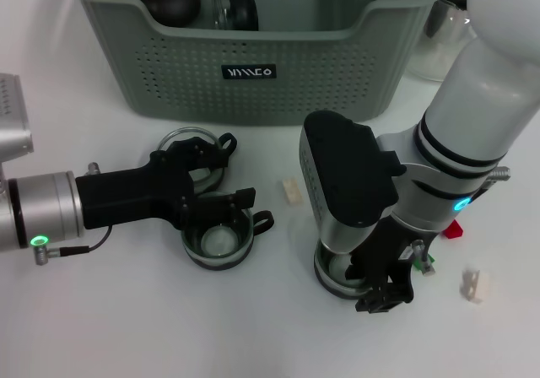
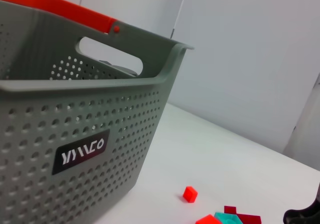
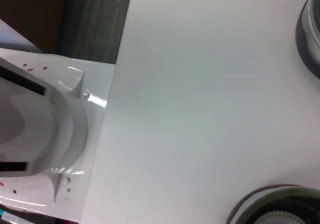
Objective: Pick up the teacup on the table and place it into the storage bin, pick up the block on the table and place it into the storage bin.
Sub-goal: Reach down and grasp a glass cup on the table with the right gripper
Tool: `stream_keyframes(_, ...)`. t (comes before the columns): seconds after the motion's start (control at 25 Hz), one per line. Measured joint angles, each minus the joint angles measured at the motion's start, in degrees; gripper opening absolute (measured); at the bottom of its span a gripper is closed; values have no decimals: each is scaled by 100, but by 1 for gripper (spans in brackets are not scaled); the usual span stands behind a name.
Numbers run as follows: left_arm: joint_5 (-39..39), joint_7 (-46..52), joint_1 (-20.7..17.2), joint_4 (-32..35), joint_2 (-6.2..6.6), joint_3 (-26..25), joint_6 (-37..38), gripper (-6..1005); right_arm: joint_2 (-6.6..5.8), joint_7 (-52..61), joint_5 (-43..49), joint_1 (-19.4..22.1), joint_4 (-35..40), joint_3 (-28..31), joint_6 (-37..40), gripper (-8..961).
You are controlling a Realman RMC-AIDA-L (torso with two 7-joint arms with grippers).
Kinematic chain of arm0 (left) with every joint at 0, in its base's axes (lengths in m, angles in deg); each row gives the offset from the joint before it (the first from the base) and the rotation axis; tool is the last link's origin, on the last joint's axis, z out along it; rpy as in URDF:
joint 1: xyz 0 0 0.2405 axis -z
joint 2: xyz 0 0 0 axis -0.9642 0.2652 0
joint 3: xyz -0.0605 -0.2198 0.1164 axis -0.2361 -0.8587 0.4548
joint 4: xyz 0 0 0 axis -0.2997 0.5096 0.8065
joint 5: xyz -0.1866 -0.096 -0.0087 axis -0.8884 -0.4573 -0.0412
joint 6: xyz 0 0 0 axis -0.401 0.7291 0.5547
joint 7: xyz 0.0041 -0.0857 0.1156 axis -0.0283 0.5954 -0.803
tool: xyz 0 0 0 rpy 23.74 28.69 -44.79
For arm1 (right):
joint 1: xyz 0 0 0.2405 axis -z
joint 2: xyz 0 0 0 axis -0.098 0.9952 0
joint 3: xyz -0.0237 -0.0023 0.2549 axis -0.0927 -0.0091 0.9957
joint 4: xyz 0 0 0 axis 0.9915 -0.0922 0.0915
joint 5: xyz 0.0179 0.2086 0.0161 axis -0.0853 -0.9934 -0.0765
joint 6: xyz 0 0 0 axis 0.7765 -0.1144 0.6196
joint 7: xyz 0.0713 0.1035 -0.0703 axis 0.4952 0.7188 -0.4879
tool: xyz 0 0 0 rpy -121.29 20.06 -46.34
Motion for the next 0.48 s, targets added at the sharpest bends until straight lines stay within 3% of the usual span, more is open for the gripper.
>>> stream_keyframes(0.48,0,-6,-34,0,0,0,-34,825,-9,62,-2,0,36,7,90,95)
